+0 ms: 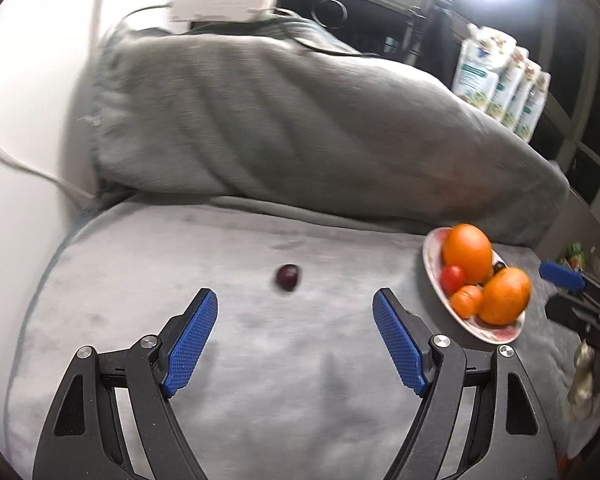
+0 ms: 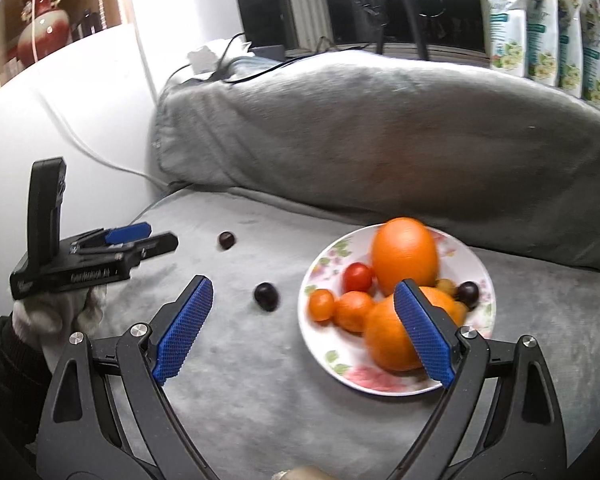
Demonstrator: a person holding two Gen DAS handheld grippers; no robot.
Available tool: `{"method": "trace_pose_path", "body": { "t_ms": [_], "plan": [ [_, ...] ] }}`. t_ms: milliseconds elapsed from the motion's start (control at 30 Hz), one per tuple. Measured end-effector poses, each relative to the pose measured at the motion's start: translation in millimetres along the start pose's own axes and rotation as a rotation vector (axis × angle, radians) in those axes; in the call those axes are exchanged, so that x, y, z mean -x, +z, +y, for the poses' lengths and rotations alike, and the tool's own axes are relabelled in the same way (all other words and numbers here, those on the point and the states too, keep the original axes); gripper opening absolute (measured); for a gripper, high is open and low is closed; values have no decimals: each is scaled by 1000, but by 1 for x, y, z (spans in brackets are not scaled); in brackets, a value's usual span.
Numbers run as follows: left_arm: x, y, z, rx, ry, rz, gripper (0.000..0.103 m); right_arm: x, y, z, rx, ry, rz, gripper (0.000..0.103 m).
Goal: Organize fruits
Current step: 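Withdraw both grippers from the plate toward the remaining plums on the blanket, then move the right gripper to one dark plum while the left approaches the other plum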
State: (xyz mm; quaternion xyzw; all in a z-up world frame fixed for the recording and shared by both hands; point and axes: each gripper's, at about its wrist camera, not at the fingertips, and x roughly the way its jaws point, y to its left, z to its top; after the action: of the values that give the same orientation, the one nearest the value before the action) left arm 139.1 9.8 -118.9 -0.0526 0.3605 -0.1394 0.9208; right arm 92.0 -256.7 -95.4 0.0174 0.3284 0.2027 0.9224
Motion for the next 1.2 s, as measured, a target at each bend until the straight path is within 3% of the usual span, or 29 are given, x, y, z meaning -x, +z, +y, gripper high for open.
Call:
{"method": "trace_pose_path", "body": {
  "t_ms": [467,933,1200],
  "plan": [
    [-2,-11,26,37,17,17,77,-26,-18,32,14,87,59,93],
    [-8,-13,23,37,-19,34,61,-59,-22,44,31,98,145,51],
    [-16,-10,20,32,-34,42,53,-84,-14,46,53,55,179,42]
  ]
}}
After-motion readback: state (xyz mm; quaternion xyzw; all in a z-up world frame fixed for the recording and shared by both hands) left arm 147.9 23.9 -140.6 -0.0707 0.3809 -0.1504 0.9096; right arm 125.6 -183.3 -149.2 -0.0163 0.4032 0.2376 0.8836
